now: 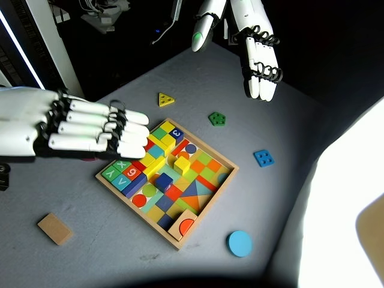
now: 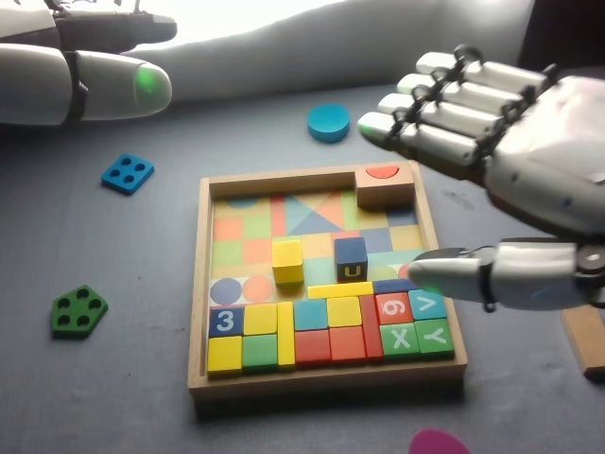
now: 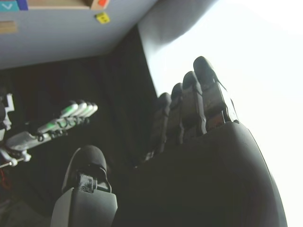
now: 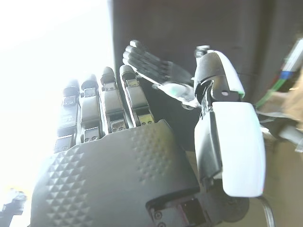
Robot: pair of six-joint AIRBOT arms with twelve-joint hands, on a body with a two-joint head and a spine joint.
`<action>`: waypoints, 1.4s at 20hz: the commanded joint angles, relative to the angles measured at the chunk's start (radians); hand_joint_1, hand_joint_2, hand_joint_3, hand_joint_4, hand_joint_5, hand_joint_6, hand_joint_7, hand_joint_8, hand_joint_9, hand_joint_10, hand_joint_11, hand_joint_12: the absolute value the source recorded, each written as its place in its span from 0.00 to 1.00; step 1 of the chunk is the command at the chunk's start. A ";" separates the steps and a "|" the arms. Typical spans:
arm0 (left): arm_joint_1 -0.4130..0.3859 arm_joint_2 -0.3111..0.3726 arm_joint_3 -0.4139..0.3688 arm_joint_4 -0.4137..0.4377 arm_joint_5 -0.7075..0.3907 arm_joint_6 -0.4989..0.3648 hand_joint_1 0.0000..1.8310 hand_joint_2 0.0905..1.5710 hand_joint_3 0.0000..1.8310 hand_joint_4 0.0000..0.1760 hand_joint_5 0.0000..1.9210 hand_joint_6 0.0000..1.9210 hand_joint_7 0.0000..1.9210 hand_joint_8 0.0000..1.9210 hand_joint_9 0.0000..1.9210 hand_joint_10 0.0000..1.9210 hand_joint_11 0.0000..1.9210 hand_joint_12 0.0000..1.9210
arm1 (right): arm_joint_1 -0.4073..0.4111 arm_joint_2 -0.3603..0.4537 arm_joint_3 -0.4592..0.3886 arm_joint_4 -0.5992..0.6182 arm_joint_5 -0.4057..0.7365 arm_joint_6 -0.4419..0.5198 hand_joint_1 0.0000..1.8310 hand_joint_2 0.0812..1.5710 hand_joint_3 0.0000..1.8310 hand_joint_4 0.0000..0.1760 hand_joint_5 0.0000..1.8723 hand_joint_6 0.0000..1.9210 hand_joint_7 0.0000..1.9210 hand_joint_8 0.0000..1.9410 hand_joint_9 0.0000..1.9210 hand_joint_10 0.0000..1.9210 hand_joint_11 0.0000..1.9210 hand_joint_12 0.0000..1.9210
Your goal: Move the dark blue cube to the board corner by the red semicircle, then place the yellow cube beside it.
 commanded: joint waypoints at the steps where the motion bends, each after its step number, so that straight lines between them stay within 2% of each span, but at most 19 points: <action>1: -0.010 0.001 0.001 -0.025 -0.030 0.000 0.00 0.76 0.00 0.00 0.03 0.00 0.04 0.00 0.04 0.00 0.00 0.22 | 0.022 -0.010 0.011 0.030 0.099 -0.025 0.00 0.75 0.00 0.00 0.03 0.01 0.03 0.00 0.01 0.00 0.00 0.00; 3: -0.009 0.001 0.000 -0.025 -0.030 0.000 0.00 0.76 0.00 0.00 0.04 0.00 0.04 0.00 0.04 0.00 0.00 0.24 | 0.048 -0.068 0.047 0.137 0.062 -0.094 0.00 0.75 0.00 0.00 0.03 0.01 0.03 0.01 0.02 0.01 0.00 0.00; 9: -0.007 0.000 0.007 -0.025 -0.030 0.001 0.00 0.76 0.00 0.00 0.05 0.00 0.05 0.00 0.05 0.00 0.00 0.26 | 0.037 -0.227 0.164 0.288 0.062 -0.201 0.00 0.75 0.00 0.00 0.02 0.00 0.03 0.00 0.02 0.01 0.00 0.00; 11: -0.008 -0.002 0.019 -0.025 -0.025 0.002 0.00 0.77 0.00 0.00 0.05 0.00 0.04 0.00 0.04 0.00 0.00 0.25 | 0.036 -0.281 0.203 0.345 0.061 -0.229 0.00 0.74 0.00 0.02 0.12 0.02 0.06 0.00 0.02 0.01 0.00 0.01; 12: -0.009 -0.003 0.024 -0.025 -0.018 0.005 0.00 0.77 0.00 0.01 0.05 0.00 0.04 0.00 0.04 0.00 0.00 0.25 | 0.034 -0.302 0.215 0.367 0.055 -0.242 0.00 0.74 0.00 0.07 0.15 0.03 0.07 0.00 0.02 0.00 0.00 0.01; 14: -0.009 -0.004 0.026 -0.025 -0.013 0.005 0.00 0.77 0.00 0.01 0.04 0.00 0.03 0.00 0.03 0.00 0.00 0.22 | 0.032 -0.330 0.223 0.426 0.038 -0.311 0.00 0.74 0.00 0.04 0.27 0.04 0.09 0.00 0.02 0.00 0.00 0.00; 15: -0.009 -0.004 0.025 -0.025 -0.010 0.005 0.00 0.77 0.00 0.01 0.04 0.00 0.03 0.00 0.03 0.00 0.00 0.22 | 0.032 -0.340 0.225 0.450 0.033 -0.335 0.00 0.75 0.00 0.00 0.29 0.03 0.09 0.00 0.01 0.00 0.00 0.00; 18: -0.009 -0.004 0.024 -0.025 -0.006 0.005 0.00 0.77 0.00 0.06 0.05 0.00 0.03 0.00 0.04 0.00 0.00 0.23 | 0.037 -0.353 0.225 0.488 0.020 -0.346 0.00 0.74 0.00 0.04 0.37 0.03 0.11 0.00 0.00 0.00 0.00 0.00; 21: -0.009 -0.004 0.024 -0.026 -0.006 0.005 0.00 0.77 0.00 0.08 0.05 0.00 0.03 0.00 0.03 0.00 0.00 0.21 | 0.035 -0.361 0.229 0.528 0.020 -0.389 0.00 0.75 0.00 0.04 0.38 0.03 0.12 0.00 0.00 0.00 0.00 0.00; 24: -0.009 -0.004 0.025 -0.025 -0.006 0.005 0.00 0.78 0.00 0.06 0.04 0.00 0.03 0.00 0.03 0.00 0.00 0.23 | 0.022 -0.370 0.242 0.528 0.019 -0.391 0.00 0.74 0.00 0.12 0.38 0.02 0.11 0.00 0.00 0.00 0.00 0.00; 26: -0.009 -0.005 0.025 -0.025 -0.006 0.005 0.00 0.77 0.00 0.05 0.04 0.00 0.02 0.00 0.02 0.00 0.00 0.20 | 0.018 -0.374 0.245 0.528 0.019 -0.394 0.00 0.73 0.00 0.02 0.37 0.02 0.09 0.00 0.00 0.00 0.00 0.00; 28: -0.009 -0.005 0.027 -0.025 -0.006 0.006 0.00 0.77 0.00 0.07 0.05 0.00 0.03 0.00 0.03 0.00 0.00 0.21 | 0.018 -0.375 0.246 0.528 0.019 -0.394 0.00 0.73 0.00 0.03 0.36 0.01 0.08 0.00 0.00 0.00 0.00 0.00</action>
